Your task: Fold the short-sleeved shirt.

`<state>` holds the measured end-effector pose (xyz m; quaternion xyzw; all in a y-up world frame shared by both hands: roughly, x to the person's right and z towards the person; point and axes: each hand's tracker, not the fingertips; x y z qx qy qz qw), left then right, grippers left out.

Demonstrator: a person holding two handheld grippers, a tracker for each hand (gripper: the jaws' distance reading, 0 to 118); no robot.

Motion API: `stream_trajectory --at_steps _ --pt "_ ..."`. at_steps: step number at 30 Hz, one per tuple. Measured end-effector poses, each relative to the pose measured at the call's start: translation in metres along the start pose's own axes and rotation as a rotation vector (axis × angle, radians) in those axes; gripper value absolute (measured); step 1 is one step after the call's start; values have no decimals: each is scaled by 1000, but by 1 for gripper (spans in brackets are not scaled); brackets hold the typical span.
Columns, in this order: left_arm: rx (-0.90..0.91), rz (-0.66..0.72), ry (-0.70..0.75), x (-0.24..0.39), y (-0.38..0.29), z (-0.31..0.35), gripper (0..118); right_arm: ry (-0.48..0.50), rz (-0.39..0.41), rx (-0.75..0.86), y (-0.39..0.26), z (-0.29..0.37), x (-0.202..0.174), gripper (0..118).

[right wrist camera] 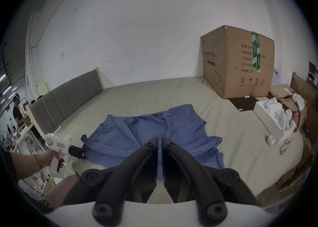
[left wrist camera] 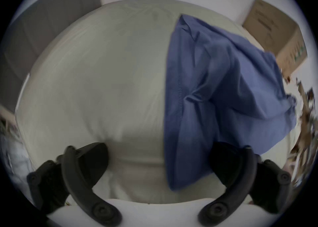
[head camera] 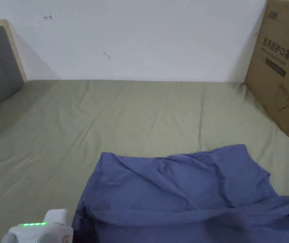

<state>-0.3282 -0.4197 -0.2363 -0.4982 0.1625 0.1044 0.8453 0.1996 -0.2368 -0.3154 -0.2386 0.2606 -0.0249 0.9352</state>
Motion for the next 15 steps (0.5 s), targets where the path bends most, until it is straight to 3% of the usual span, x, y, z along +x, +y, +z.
stream_trajectory --at_steps 2,3,5,6,7,8,11,15 --pt "8 -16 28 8 4 3 112 -15 -16 -12 -3 0 4 5" --pt "0 -3 21 9 7 6 100 -23 -25 -19 -4 -2 6 5" --pt "72 -38 7 17 3 30 62 -33 -45 -30 -6 -4 12 5" --pt "109 -91 -1 26 1 39 51 -37 -53 -33 -8 -2 14 5" --pt "130 -135 -34 34 -1 45 51 -44 -63 -37 -10 -4 18 5" --pt "130 -160 -79 40 -2 47 9 -50 -72 -41 -12 -5 22 5" --pt "117 -154 -123 43 -2 53 7 -66 -152 -74 -17 -13 43 5" --pt "178 -125 23 23 6 64 7 -87 -338 -147 -20 -33 94 7"
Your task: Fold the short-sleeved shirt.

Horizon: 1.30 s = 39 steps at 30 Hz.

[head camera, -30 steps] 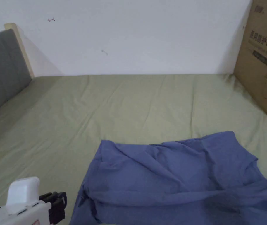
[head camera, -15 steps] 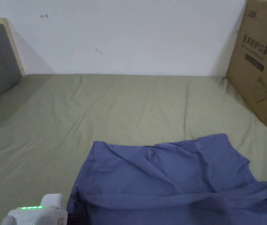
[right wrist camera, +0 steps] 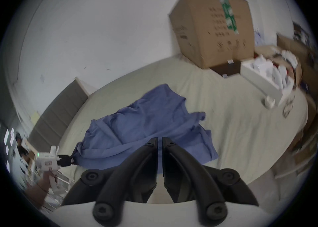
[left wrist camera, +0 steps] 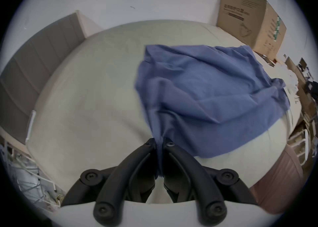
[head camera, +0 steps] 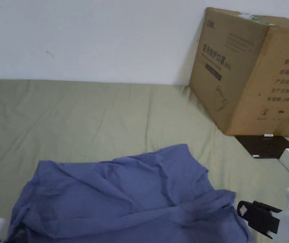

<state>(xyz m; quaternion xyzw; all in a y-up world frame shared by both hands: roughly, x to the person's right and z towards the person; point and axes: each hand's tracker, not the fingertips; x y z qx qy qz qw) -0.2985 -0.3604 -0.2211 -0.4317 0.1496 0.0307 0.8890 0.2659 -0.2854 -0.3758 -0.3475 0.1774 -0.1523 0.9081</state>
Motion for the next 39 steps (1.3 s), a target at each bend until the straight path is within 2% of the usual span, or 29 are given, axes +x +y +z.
stream_trajectory --at_steps 1,3,4,6,9,10,11,13,14,15,17,18,19,20,22,23,25,28,33,36,39 --pt "18 0 23 -7 1 4 7 -20 -38 -29 5 -8 12 15" --pt "6 29 -29 -16 8 14 7 -68 -63 -111 14 -26 32 92" --pt "-6 38 -30 -17 8 14 7 -89 -71 -172 15 -39 41 118" --pt "-18 40 -31 -17 11 14 7 -99 -67 -239 18 -61 55 117" --pt "-27 31 -25 -12 9 15 7 -174 -70 -397 10 -87 56 115" --pt "-29 25 -20 -7 5 13 7 -181 -56 -423 6 -103 62 110" --pt "-33 21 -18 -6 4 13 7 -190 -43 -436 2 -114 66 94" --pt "-49 19 -18 -5 2 11 7 -212 32 -456 1 -128 64 53" --pt "-55 22 -18 -5 5 12 7 -238 78 -469 0 -135 61 48" --pt "-63 31 -21 -6 4 11 7 -291 145 -461 -6 -116 36 41" --pt "-75 53 -26 -6 3 11 7 -264 181 -447 -9 -109 24 9" --pt "-75 59 -28 -9 4 10 7 -229 179 -444 -8 -104 19 9" --pt "-73 64 -28 -9 4 12 7 -142 129 -482 -7 -130 46 9" --pt "-65 65 -20 -8 4 14 7 -165 138 -477 -5 -129 47 9" --pt "-39 55 -16 -9 10 21 7 -212 256 -414 1 -118 40 9" --pt "-28 47 -13 -8 12 26 7 -198 261 -395 -1 -104 31 9" --pt "4 23 -7 -7 17 41 7 -180 224 -365 4 -86 32 9" --pt "18 2 -9 -10 17 59 7 -142 117 -348 6 -48 36 9" --pt "-53 34 -49 -21 -20 78 7 -127 75 -380 -28 2 35 9" --pt "-173 93 -94 -22 -50 66 7 -147 28 -432 -50 -4 52 9" --pt "-201 180 -142 -29 -73 46 7 -171 -26 -453 -69 -20 65 9"
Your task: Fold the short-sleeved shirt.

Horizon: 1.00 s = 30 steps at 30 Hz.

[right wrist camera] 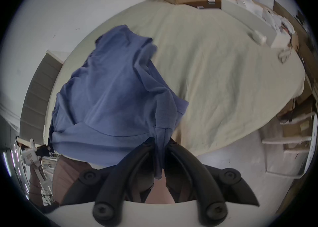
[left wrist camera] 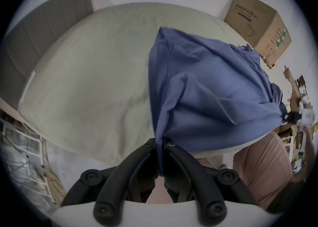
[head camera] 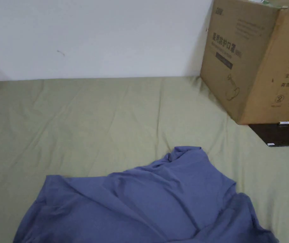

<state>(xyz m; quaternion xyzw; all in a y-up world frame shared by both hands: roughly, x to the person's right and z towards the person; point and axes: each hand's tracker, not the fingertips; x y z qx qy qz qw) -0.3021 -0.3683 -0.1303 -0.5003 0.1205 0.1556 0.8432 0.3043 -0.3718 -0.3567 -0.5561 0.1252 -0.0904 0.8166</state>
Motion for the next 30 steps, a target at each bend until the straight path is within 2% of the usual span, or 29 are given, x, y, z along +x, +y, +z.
stream_trajectory --at_steps 1,2,3,4,5,6,7,9,11,15,16,17,18,19,20,21,22,25,27,30 --pt "12 24 -15 -3 -2 -2 11 4 -19 1 -2 -4 0 10" --pt "33 57 -27 -5 -3 -1 34 3 -31 10 -4 -4 -3 15" --pt "48 88 -33 -8 -1 1 61 -2 -42 22 -5 -2 -6 25" --pt "53 87 -12 -7 2 5 90 -4 -39 32 -1 0 -4 47" --pt "66 78 4 -8 3 9 117 -19 -18 53 -1 5 -7 89" --pt "86 66 13 -9 3 14 118 -41 17 75 0 10 -9 112" --pt "114 58 21 -13 5 20 114 -57 47 95 3 16 -11 118" --pt "194 50 29 -14 9 36 114 -80 71 185 5 33 -16 118" --pt "227 50 29 -12 14 49 114 -52 80 288 8 52 -25 118" --pt "384 47 -13 8 27 78 114 66 96 450 6 90 -58 118" --pt "449 48 -30 15 28 86 113 102 106 539 4 102 -70 117" --pt "496 42 -92 21 30 93 100 134 133 611 1 110 -82 113" --pt "543 33 -149 29 32 101 79 166 156 688 -2 118 -95 105" --pt "609 28 -150 40 33 109 47 198 190 764 -5 126 -109 88" --pt "660 15 -134 49 34 115 3 193 215 819 -1 125 -111 38" --pt "705 -10 -123 59 37 120 0 164 239 863 -1 129 -126 1" --pt "741 -26 -130 66 39 125 0 137 253 890 1 132 -137 0" --pt "755 -120 -123 72 63 129 0 273 253 885 13 139 -154 0" --pt "659 -154 -93 72 94 122 0 265 264 866 21 140 -163 0" --pt "339 -149 -128 54 156 75 0 249 291 827 34 138 -172 0"
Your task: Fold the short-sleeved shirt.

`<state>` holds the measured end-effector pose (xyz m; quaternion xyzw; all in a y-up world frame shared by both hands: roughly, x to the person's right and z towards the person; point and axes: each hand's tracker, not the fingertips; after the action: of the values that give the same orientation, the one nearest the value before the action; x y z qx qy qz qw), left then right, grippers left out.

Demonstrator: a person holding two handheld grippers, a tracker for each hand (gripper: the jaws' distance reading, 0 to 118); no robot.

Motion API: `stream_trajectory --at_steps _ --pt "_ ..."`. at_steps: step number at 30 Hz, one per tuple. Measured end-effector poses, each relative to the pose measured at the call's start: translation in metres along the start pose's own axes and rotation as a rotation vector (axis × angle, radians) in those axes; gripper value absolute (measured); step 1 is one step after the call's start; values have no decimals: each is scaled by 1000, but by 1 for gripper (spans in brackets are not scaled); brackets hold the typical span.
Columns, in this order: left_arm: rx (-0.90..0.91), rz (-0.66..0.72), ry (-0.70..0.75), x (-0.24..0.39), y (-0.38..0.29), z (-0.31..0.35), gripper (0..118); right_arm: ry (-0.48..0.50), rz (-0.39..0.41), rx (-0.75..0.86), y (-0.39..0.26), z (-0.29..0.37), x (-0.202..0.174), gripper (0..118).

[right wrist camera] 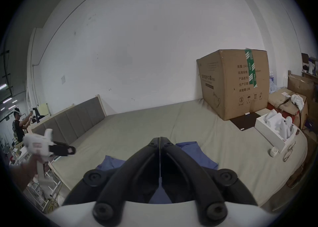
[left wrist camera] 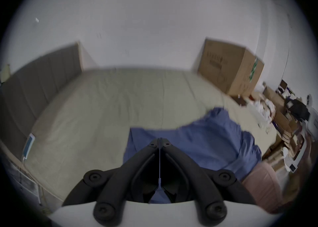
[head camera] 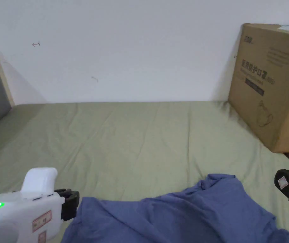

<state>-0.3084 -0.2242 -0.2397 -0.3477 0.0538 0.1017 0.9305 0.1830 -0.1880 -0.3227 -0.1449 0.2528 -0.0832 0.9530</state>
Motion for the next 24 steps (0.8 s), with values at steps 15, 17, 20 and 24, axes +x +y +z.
stream_trajectory --at_steps 15,17,20,24 --pt "-343 14 169 -110 26 -260 111 -29 -30 -257 -38 -86 32 0" --pt "-409 -5 89 -95 13 -265 105 -46 -31 -281 -44 -94 37 0" --pt "-267 -153 150 -71 7 -245 81 -77 -55 -313 -50 -100 44 0" --pt "-232 -165 37 -34 8 -187 0 -64 -78 -325 -53 -110 53 0"
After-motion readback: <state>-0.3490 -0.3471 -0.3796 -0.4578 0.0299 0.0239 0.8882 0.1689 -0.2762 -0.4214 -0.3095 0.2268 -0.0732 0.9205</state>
